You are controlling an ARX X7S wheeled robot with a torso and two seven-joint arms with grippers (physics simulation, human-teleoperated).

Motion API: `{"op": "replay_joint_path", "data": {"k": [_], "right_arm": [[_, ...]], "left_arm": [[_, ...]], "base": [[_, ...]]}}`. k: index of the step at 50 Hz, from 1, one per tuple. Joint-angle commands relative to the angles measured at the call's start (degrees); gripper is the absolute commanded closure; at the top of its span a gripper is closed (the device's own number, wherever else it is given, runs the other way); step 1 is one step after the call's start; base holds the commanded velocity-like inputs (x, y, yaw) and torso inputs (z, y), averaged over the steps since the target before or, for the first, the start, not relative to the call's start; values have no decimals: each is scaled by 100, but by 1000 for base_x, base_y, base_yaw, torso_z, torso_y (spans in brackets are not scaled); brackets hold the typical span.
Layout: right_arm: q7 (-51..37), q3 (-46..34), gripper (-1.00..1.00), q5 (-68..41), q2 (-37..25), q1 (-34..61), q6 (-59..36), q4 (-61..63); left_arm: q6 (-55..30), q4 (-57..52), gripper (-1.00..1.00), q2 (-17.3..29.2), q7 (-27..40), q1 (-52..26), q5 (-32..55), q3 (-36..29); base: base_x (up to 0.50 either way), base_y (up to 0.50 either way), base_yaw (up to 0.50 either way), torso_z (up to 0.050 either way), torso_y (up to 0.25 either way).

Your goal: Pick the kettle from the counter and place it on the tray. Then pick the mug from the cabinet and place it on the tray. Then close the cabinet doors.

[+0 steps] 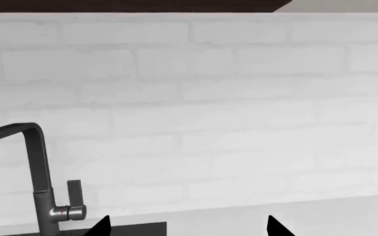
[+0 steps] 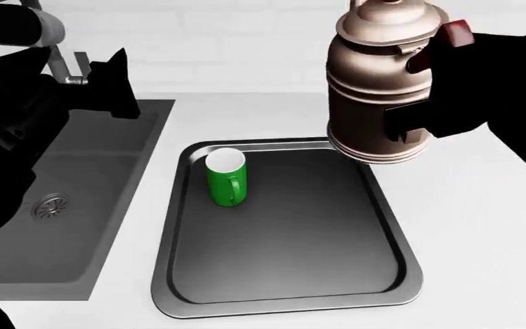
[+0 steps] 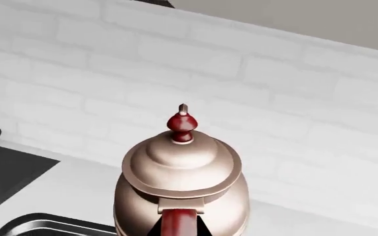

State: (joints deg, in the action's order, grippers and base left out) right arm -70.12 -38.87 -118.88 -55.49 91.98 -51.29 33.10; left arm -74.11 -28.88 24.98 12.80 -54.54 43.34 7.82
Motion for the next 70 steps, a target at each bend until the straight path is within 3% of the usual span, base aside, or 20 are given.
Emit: {"op": "replay_joint_path", "data": {"k": [1, 70], "right_arm": [[183, 27, 100, 456, 385, -241, 227, 2], [1076, 28, 100, 1823, 921, -2101, 1349, 79]], "left_arm": [[6, 23, -100, 37, 18, -13, 41, 31], [270, 185, -100, 194, 70, 118, 118, -18]], "base": [[0, 0, 0, 0, 0], [0, 0, 0, 0, 1]]}}
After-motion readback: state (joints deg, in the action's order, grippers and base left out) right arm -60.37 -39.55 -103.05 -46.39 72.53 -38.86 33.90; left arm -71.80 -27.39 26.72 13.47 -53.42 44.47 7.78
